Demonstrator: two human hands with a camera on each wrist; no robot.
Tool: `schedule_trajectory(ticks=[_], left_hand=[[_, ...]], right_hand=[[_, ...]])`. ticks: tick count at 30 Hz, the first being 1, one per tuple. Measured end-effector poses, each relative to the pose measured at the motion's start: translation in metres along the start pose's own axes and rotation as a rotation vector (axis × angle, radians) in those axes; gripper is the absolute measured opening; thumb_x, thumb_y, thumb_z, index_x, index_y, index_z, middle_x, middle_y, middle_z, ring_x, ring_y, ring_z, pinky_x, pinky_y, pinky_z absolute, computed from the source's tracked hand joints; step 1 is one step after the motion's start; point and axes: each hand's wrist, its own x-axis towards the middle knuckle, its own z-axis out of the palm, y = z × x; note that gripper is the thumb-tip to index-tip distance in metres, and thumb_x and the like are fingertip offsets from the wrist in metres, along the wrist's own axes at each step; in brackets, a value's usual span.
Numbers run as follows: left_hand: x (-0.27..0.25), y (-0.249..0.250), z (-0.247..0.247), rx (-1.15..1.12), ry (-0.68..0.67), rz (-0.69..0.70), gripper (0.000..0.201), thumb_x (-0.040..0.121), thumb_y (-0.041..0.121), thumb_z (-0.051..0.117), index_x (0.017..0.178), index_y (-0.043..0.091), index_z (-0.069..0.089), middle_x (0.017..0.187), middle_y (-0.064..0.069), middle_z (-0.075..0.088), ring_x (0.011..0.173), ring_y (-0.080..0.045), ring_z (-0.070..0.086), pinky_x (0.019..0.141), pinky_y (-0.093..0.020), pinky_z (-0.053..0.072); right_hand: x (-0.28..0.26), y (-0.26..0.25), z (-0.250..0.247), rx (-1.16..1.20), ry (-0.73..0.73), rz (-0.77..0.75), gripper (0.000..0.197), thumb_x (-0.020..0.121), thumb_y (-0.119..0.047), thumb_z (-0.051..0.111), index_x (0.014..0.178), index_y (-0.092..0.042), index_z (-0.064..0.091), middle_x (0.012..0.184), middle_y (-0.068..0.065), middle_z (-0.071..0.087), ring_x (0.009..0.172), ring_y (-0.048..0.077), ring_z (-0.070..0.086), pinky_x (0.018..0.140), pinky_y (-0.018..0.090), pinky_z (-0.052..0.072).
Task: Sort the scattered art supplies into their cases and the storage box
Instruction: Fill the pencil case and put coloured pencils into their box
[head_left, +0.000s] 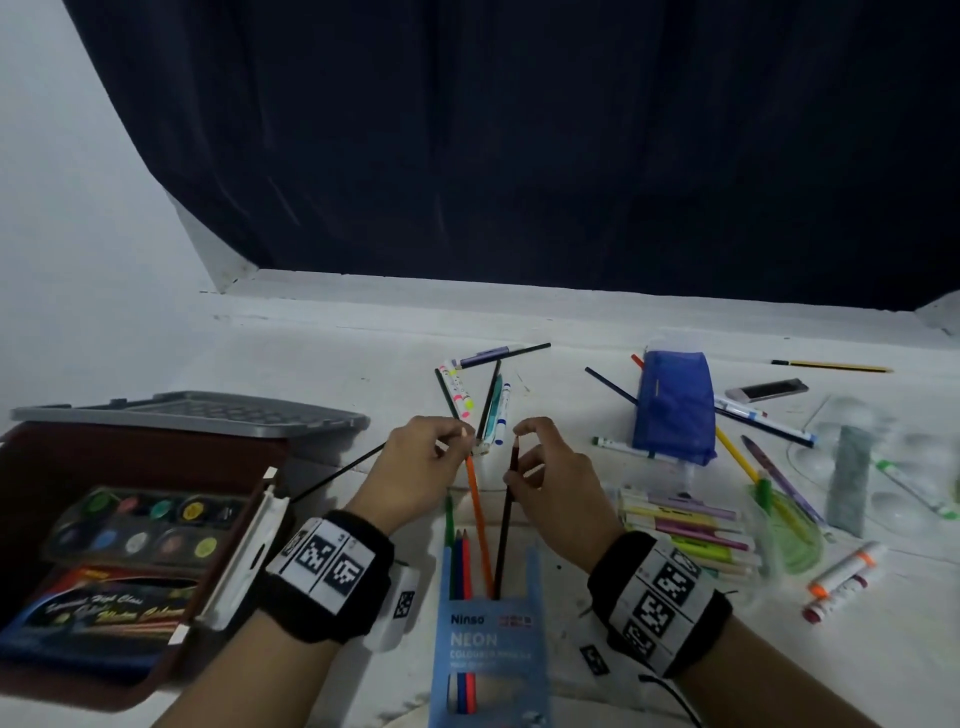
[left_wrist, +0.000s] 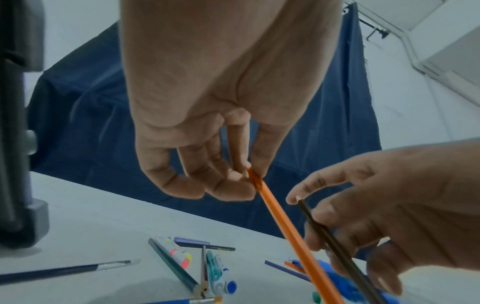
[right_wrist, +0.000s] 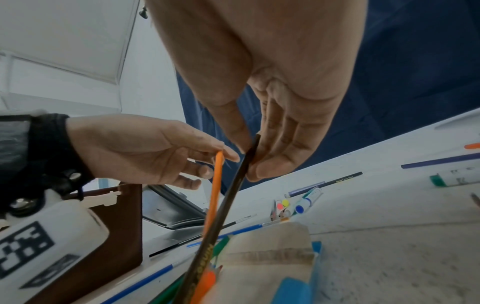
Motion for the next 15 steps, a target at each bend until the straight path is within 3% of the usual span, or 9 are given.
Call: schedule_trajectory(ticks=[4, 7, 10, 13, 15], left_hand=[[0.008, -0.001, 0.011, 0.156, -0.123, 0.014, 0.026, 0.102, 0.027, 0.052, 0.105, 0.011, 0.073, 0.101, -0.002, 0.067, 0.087, -0.014, 0.061, 0.07, -0.018, 0.039], [0.009, -0.01, 0.017, 0.256, -0.165, -0.009, 0.02, 0.097, 0.031, 0.061, 0.105, 0.016, 0.073, 0.09, 0.0, 0.061, 0.084, -0.017, 0.058, 0.068, -0.02, 0.036], [0.002, -0.016, 0.016, 0.314, -0.169, -0.013, 0.033, 0.088, 0.034, 0.073, 0.118, 0.021, 0.07, 0.102, 0.0, 0.066, 0.088, -0.014, 0.057, 0.079, -0.026, 0.047], [-0.01, -0.016, 0.018, 0.338, -0.197, -0.034, 0.029, 0.085, 0.034, 0.073, 0.112, 0.023, 0.072, 0.106, 0.0, 0.069, 0.098, -0.019, 0.063, 0.091, -0.04, 0.051], [-0.019, -0.015, 0.02, 0.426, -0.222, -0.037, 0.022, 0.086, 0.038, 0.069, 0.105, 0.027, 0.071, 0.103, 0.005, 0.069, 0.101, -0.018, 0.064, 0.093, -0.04, 0.048]], right_hand=[[-0.001, 0.004, 0.001, -0.021, -0.015, -0.019, 0.045, 0.093, -0.006, 0.061, 0.126, -0.028, 0.04, 0.084, 0.0, 0.063, 0.069, 0.01, 0.064, 0.058, 0.014, 0.051], [-0.001, 0.005, 0.002, -0.058, -0.016, -0.052, 0.034, 0.092, -0.004, 0.061, 0.118, -0.022, 0.048, 0.084, -0.001, 0.063, 0.07, 0.01, 0.064, 0.058, 0.014, 0.05], [-0.001, 0.008, 0.006, -0.092, -0.055, -0.065, 0.022, 0.089, -0.004, 0.065, 0.107, -0.015, 0.058, 0.088, -0.004, 0.061, 0.074, 0.01, 0.064, 0.06, 0.013, 0.049], [-0.002, 0.012, 0.009, -0.186, -0.166, -0.036, 0.027, 0.086, -0.01, 0.07, 0.112, -0.01, 0.063, 0.099, 0.001, 0.064, 0.085, 0.016, 0.065, 0.074, 0.023, 0.053], [-0.004, 0.012, 0.011, -0.288, -0.271, -0.035, 0.034, 0.085, -0.015, 0.071, 0.118, -0.009, 0.064, 0.108, 0.006, 0.066, 0.098, 0.02, 0.062, 0.085, 0.03, 0.05]])
